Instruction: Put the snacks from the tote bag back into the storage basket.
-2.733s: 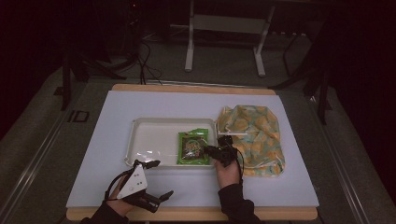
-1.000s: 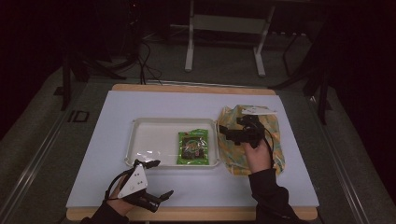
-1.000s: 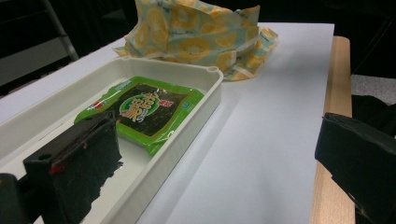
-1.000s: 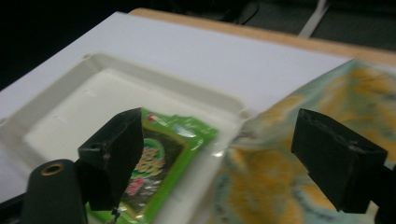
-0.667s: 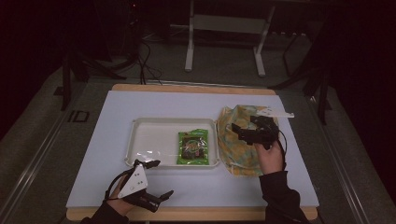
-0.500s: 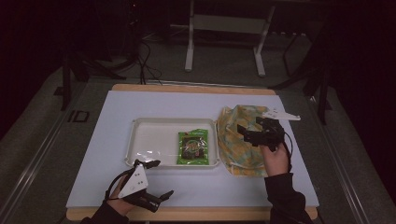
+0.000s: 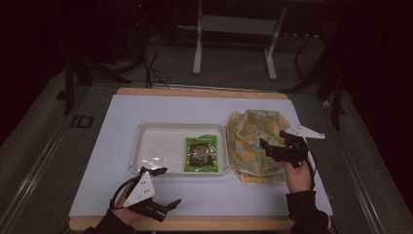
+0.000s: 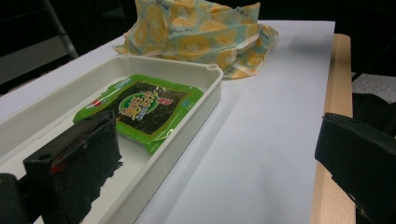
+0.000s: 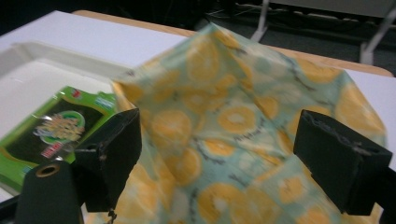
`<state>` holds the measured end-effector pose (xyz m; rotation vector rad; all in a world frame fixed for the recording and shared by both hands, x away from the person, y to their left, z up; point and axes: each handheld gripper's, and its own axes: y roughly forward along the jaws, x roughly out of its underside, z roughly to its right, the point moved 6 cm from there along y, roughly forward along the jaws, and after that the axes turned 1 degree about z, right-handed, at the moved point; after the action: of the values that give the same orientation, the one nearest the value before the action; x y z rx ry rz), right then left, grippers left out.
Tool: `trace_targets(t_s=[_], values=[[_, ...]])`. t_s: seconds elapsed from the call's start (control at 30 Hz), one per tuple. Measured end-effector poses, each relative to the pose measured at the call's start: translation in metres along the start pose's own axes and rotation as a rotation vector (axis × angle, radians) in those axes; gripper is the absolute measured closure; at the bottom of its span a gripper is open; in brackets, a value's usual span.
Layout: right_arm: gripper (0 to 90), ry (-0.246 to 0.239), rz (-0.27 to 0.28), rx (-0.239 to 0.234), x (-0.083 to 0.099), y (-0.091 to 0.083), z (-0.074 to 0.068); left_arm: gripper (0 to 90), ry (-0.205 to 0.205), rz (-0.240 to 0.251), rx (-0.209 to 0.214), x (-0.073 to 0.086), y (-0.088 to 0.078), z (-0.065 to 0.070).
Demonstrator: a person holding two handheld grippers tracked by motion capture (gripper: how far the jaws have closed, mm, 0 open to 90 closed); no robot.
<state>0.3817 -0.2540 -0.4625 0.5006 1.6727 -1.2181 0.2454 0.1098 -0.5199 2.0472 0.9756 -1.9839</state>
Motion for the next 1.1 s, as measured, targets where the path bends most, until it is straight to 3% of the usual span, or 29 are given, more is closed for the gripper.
trace_targets(t_s=[0.43,0.77,1.1], values=[[15.1,0.045,0.061,0.047,0.022,-0.022,0.024,0.4,0.002,-0.002,0.003,0.0,0.001,0.0],[15.1,0.02,0.102,0.097,0.03,-0.031,0.034,0.4,0.009,-0.002,-0.001,0.0,0.0,0.0],[15.0,0.014,0.134,0.083,0.035,-0.034,0.03,0.4,0.006,0.001,0.004,-0.001,-0.001,0.001]])
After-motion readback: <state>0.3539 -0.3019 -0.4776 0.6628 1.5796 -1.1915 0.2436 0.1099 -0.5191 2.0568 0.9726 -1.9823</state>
